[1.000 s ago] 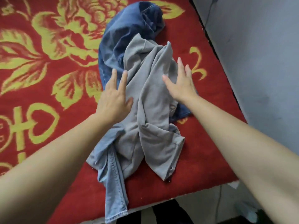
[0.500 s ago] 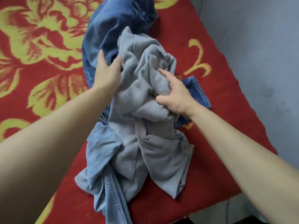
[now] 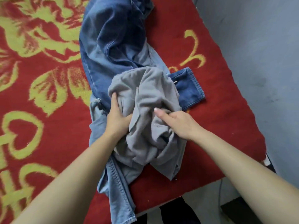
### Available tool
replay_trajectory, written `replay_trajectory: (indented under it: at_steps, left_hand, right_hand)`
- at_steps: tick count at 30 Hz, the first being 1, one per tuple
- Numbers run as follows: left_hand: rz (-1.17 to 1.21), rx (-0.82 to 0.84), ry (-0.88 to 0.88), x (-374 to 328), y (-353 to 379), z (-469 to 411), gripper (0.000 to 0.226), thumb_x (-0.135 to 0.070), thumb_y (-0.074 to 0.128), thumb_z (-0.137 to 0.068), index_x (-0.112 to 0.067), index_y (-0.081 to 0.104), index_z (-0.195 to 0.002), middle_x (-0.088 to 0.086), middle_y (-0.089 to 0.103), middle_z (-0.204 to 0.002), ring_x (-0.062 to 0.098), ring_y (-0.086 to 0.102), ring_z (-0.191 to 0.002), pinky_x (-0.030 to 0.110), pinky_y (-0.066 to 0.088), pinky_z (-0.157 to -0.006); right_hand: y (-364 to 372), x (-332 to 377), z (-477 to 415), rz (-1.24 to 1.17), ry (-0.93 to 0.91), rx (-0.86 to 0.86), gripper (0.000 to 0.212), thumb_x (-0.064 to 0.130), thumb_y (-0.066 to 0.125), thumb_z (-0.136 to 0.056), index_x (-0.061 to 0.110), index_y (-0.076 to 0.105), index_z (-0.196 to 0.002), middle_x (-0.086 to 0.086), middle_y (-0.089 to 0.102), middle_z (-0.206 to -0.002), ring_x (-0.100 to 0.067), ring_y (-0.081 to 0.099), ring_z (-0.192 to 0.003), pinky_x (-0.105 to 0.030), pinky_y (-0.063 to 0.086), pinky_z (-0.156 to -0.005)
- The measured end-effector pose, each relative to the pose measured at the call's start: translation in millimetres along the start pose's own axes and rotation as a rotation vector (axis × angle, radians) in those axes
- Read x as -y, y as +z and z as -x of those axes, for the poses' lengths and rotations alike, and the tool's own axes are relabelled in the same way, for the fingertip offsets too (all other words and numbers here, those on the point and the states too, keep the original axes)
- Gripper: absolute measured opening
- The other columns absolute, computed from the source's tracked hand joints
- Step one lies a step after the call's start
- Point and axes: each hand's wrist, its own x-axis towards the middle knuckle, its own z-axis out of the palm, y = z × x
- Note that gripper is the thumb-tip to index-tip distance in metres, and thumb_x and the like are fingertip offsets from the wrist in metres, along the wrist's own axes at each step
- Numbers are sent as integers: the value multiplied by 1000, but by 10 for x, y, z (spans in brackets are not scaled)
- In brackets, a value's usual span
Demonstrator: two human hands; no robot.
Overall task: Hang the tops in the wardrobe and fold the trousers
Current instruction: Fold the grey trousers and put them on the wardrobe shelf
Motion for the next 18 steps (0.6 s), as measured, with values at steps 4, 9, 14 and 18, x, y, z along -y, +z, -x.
replay_trajectory:
  at_steps: [4, 9, 14, 18]
  left_hand:
    - [60, -12, -14, 211, -22, 268, 72, -13, 76, -78, -25, 44, -141, -7, 57, -134, 3, 53, -119, 29, 42, -104]
    - [85, 33, 16, 227, 33, 507, 34, -1, 66, -71, -22, 61, -97, -12, 69, -84, 8, 64, -81, 31, 53, -80]
    - [206, 106, -71, 196, -57, 736, 22, -17, 79, -69, -21, 61, -80, -4, 66, -75, 13, 61, -71, 34, 53, -72]
    - [536, 106, -272, 103, -422, 870, 50, -44, 84, -68, -1, 68, -89, 12, 73, -94, 27, 69, -87, 38, 54, -82]
  right_hand:
    - [173, -344, 52, 188, 131, -217, 48, 63, 65, -78, 21, 47, -63, 4, 52, -75, -31, 60, -86, -34, 37, -67]
    - [141, -423, 84, -146, -7, -410, 115, 32, 82, -56, 17, 19, -152, -15, 21, -153, -24, 18, -144, -31, 20, -119]
    - [-90, -214, -223, -246, -93, -158, 112, 47, 61, -60, 25, 13, -159, -5, 41, -154, -15, 36, -144, -40, 28, -121]
    - [-86, -12, -64, -73, -265, 37, 64, 45, 61, -56, 28, 61, -118, 9, 70, -102, -8, 64, -100, -34, 53, -90]
